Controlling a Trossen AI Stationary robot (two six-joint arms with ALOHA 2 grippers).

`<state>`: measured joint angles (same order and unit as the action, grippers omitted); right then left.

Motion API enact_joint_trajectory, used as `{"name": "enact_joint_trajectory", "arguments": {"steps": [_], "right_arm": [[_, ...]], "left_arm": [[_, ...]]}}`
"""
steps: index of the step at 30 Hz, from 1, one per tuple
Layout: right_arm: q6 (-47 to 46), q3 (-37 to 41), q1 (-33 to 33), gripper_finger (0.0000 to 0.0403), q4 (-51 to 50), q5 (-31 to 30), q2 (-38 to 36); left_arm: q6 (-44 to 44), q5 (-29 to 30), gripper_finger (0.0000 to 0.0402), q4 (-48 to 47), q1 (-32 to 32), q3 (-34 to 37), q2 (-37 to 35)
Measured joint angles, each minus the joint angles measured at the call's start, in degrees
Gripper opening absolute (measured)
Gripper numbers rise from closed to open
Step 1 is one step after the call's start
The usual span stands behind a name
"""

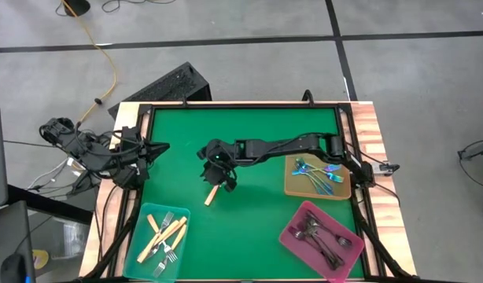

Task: Sort silverware by color (type)
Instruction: Put the yellow fork into the blue bin

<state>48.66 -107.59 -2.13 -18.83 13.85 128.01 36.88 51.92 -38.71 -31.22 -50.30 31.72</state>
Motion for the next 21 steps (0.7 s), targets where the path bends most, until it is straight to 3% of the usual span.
{"name": "enact_joint_trajectory", "arguments": {"steps": [8, 17, 21], "right_arm": [[2.9, -0.3, 0.1, 0.0115, 0.6, 1.1, -0.1], [4.0, -0.4, -0.7, 0.0250, -0.8, 1.2, -0.1], [6.3, -0.4, -1.4, 0.0273, -0.9, 5.1, -0.1]], "left_arm": [[-0.6, 1.1, 0.0000, 0.2, 0.0, 0.0, 0.2], [-0.6, 1.3, 0.0000, 0.0, 0.0, 0.0, 0.2], [-0.6, 1.3, 0.0000, 0.0, 0.0, 0.0, 0.2]]}}
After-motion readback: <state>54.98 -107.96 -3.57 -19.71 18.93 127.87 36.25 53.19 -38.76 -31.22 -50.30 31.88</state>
